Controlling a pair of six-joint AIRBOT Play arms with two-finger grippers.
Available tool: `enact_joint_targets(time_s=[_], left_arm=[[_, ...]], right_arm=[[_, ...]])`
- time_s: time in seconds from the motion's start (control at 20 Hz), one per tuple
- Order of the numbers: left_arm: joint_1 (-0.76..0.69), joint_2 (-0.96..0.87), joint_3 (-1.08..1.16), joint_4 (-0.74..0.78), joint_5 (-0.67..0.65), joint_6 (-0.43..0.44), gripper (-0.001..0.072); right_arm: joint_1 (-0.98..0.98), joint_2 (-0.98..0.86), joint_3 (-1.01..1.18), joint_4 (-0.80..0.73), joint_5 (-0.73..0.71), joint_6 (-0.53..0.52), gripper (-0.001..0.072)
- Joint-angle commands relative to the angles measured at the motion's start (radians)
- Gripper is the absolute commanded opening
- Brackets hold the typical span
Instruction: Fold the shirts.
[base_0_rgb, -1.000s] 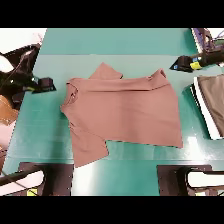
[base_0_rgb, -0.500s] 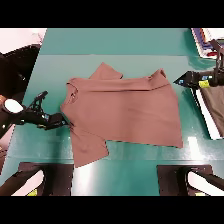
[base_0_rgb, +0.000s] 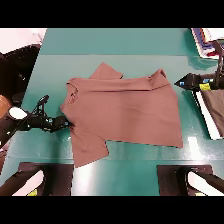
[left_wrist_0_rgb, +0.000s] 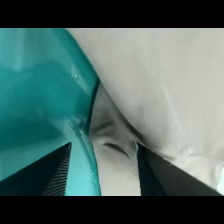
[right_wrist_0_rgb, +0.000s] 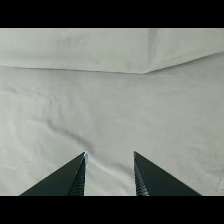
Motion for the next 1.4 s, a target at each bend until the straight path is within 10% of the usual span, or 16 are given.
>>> enact_joint_targets(time_s=[0.0, 0.15, 0.25, 0.65, 0.75, 1.35], left_arm=[[-0.069, -0.01, -0.019, -0.007, 0.055, 0.006, 0.0471], [-0.149, -0.014, -0.018, -0.008, 0.114, -0.036, 0.0464], [-0.148, -0.012, -0.013, -0.004, 0.108, -0.049, 0.0035], [-0.148, 0.109, 0.168, 0.127, -0.124, -0.083, 0.0027], [-0.148, 0.124, 0.18, 0.126, -0.148, -0.081, 0.0027], [-0.148, 0.126, 0.179, 0.119, -0.096, -0.081, 0.0028]], right_arm=[[0.0, 0.002, -0.002, 0.001, 0.0, 0.001, 0.0344], [-0.001, 0.002, -0.002, 0.0, 0.011, 0.001, 0.0344], [-0.013, 0.003, -0.001, 0.0, 0.023, 0.001, 0.0343], [-0.262, 0.009, -0.069, -0.37, 0.349, 0.074, 0.0349], [-0.348, 0.009, -0.195, -0.393, 0.346, 0.074, 0.0555], [-0.223, 0.009, -0.594, -0.29, 0.207, 0.072, 0.0426]])
